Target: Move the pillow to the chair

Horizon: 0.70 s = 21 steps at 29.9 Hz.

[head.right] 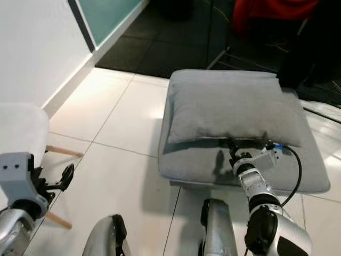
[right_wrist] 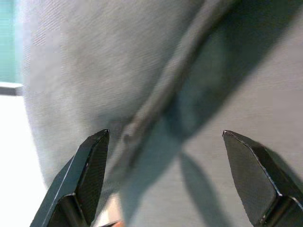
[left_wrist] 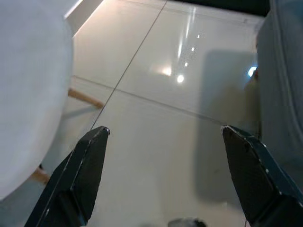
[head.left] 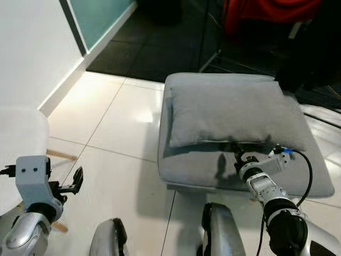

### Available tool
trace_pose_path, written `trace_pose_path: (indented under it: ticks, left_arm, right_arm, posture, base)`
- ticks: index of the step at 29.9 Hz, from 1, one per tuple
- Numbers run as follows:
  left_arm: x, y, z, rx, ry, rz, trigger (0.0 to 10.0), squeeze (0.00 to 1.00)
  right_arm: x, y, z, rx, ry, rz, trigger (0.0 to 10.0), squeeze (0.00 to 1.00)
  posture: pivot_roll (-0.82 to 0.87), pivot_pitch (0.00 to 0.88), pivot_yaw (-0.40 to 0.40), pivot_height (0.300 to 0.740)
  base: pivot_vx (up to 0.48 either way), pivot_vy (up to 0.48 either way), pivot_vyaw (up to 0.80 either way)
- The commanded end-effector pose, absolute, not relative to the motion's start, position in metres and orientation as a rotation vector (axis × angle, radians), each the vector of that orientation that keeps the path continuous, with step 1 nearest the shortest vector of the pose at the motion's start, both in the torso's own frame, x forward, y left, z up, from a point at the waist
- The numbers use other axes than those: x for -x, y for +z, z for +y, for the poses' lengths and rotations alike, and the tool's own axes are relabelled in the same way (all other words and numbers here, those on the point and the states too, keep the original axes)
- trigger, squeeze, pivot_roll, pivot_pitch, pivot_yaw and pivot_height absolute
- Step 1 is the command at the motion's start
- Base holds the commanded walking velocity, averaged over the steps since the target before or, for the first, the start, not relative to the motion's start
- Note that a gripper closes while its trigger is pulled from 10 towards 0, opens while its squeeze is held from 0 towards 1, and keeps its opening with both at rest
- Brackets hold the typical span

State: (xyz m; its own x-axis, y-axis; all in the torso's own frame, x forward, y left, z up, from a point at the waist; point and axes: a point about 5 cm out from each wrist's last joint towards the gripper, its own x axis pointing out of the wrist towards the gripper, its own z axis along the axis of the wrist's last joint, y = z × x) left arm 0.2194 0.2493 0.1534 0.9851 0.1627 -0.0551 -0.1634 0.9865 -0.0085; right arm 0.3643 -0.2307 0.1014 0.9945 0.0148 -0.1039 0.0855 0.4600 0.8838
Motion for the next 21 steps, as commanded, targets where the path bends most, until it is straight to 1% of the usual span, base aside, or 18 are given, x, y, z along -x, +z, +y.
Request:
trace_pose_path:
  ticks: [1, 4, 8, 13, 15, 19, 21]
  left_arm:
    - [-0.211, 0.155, 0.255, 0.002, 0.186, 0.079, 10.0, 0.0]
    - [-0.204, 0.158, 0.253, -0.01, 0.175, 0.096, 10.0, 0.0]
    - [-0.199, 0.159, 0.249, -0.012, 0.164, 0.112, 10.0, 0.0]
    - [-0.195, 0.158, 0.247, -0.015, 0.155, 0.128, 10.0, 0.0]
    - [-0.19, 0.161, 0.246, -0.021, 0.151, 0.138, 10.0, 0.0]
    - [-0.184, 0.164, 0.247, -0.026, 0.155, 0.15, 10.0, 0.0]
    - [-0.181, 0.164, 0.247, -0.026, 0.158, 0.159, 10.0, 0.0]
  right_arm:
    - [-0.366, 0.107, -0.226, -1.137, 0.02, 0.057, 10.0, 0.0]
    - [-0.371, 0.12, -0.224, -1.157, 0.105, -0.004, 10.0, 0.0]
    - [-0.374, 0.13, -0.226, -1.166, 0.153, -0.054, 10.0, 0.0]
    - [-0.375, 0.134, -0.23, -1.154, 0.141, -0.062, 10.0, 0.0]
    - [-0.378, 0.14, -0.236, -1.139, 0.11, -0.071, 10.0, 0.0]
    - [-0.382, 0.151, -0.238, -1.153, 0.088, -0.105, 10.0, 0.0]
    - [-0.385, 0.157, -0.237, -1.157, 0.109, -0.128, 10.0, 0.0]
  posture:
    - [0.08, 0.41, 0.055, 0.425]
    - [0.09, 0.433, 0.064, 0.425]
    - [0.1, 0.452, 0.078, 0.425]
    - [0.11, 0.461, 0.083, 0.425]
    - [0.13, 0.481, 0.087, 0.425]
    - [0.13, 0.495, 0.087, 0.425]
    - [0.14, 0.499, 0.087, 0.425]
  base:
    - [0.0, 0.0, 0.0]
    - [0.0, 0.0, 0.0]
    - [0.0, 0.0, 0.0]
    - [0.0, 0.0, 0.0]
    - [0.0, 0.0, 0.0]
    - [0.0, 0.0, 0.0]
    - [0.0, 0.0, 0.0]
